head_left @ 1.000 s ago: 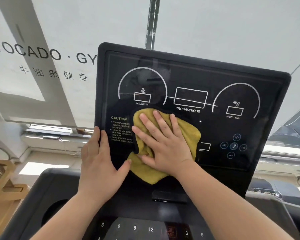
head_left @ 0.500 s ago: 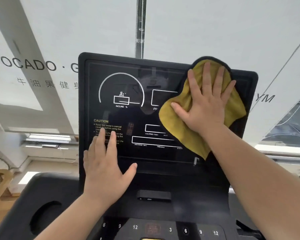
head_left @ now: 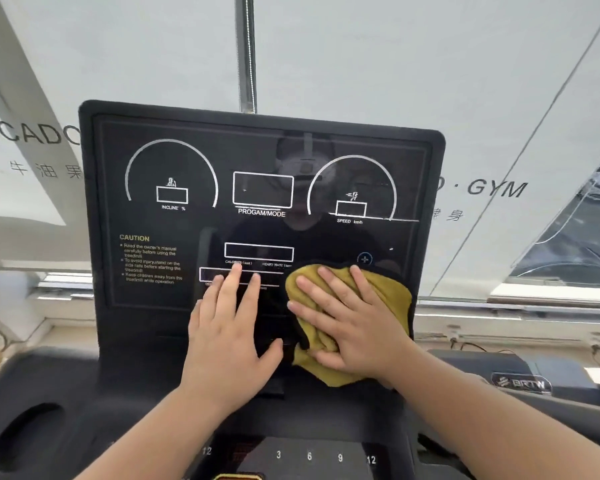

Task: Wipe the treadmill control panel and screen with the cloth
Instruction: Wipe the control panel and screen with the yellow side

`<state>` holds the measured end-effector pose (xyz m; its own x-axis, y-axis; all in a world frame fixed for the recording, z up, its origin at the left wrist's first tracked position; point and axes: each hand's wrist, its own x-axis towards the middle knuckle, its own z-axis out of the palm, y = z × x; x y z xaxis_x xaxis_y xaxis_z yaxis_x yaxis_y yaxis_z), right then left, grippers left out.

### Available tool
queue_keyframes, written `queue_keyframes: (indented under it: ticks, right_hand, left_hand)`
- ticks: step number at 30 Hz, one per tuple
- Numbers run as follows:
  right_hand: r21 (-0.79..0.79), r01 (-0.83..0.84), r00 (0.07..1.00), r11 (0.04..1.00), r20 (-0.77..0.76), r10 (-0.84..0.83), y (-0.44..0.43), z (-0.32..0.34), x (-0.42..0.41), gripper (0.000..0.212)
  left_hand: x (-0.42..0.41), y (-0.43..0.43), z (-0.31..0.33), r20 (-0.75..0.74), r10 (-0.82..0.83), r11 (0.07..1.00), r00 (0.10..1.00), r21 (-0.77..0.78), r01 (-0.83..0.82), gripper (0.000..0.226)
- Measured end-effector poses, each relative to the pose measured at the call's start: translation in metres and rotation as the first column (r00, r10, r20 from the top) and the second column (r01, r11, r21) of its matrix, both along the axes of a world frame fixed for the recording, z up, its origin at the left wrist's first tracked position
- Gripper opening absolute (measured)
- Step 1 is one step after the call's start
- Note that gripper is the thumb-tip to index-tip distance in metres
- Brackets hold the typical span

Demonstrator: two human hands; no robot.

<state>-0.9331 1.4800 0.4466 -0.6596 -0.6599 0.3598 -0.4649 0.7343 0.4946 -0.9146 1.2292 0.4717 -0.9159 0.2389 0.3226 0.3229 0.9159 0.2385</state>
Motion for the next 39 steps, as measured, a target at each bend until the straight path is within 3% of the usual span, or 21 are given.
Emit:
queue_keyframes:
  ticks: [3,6,12,17,20,24,29,35,39]
  right_hand:
    - [0.122,-0.05,0.999,0.991,0.018,0.048,0.034,0.015,-0.005,0.089]
    - [0.124,-0.057,0.998,0.991,-0.033,0.062,0.052,0.056,-0.029,0.092]
    - [-0.122,0.152,0.97,0.981,-0.17,-0.172,0.059,0.152,-0.079,0.095]
    - [-0.184,0.243,0.954,0.952,-0.134,-0.269,0.044,0.119,-0.06,0.101]
    - [-0.11,0.162,0.98,0.981,-0.102,-0.173,0.044,0.067,-0.034,0.097]
    - [0.075,-0.036,0.998,0.997,-0.051,0.039,0.061,0.007,0.001,0.081]
    - [0.158,-0.187,0.981,0.97,-0.024,0.193,0.077,0.051,-0.026,0.081]
    - [-0.138,0.098,0.975,0.985,-0.186,-0.124,0.064,0.15,-0.081,0.092]
    - [-0.295,0.258,0.944,0.92,-0.124,-0.305,0.038,0.13,-0.068,0.096]
  left_hand:
    - [0.002,0.007,-0.003,0.047,0.047,0.997,0.998,-0.07,-0.044,0.1]
    - [0.001,0.01,-0.001,0.058,0.077,0.993,0.995,-0.093,-0.072,0.1]
    - [-0.003,0.009,0.004,0.053,0.08,0.994,0.995,-0.072,-0.076,0.092]
    - [-0.002,0.014,0.002,0.015,0.099,0.994,0.995,0.034,-0.099,0.087]
    - [-0.003,0.018,0.004,0.003,0.123,0.988,0.992,0.09,-0.123,0.082]
    - [-0.006,0.013,0.004,-0.025,0.107,0.994,0.994,-0.004,-0.107,0.08]
    - [-0.007,0.009,0.005,-0.009,0.092,0.995,0.996,-0.032,-0.093,0.082]
    - [-0.006,0.009,0.006,0.008,0.077,0.996,0.997,-0.053,-0.077,0.086]
    - [-0.004,0.008,0.004,0.018,0.079,0.995,0.997,-0.059,-0.078,0.089]
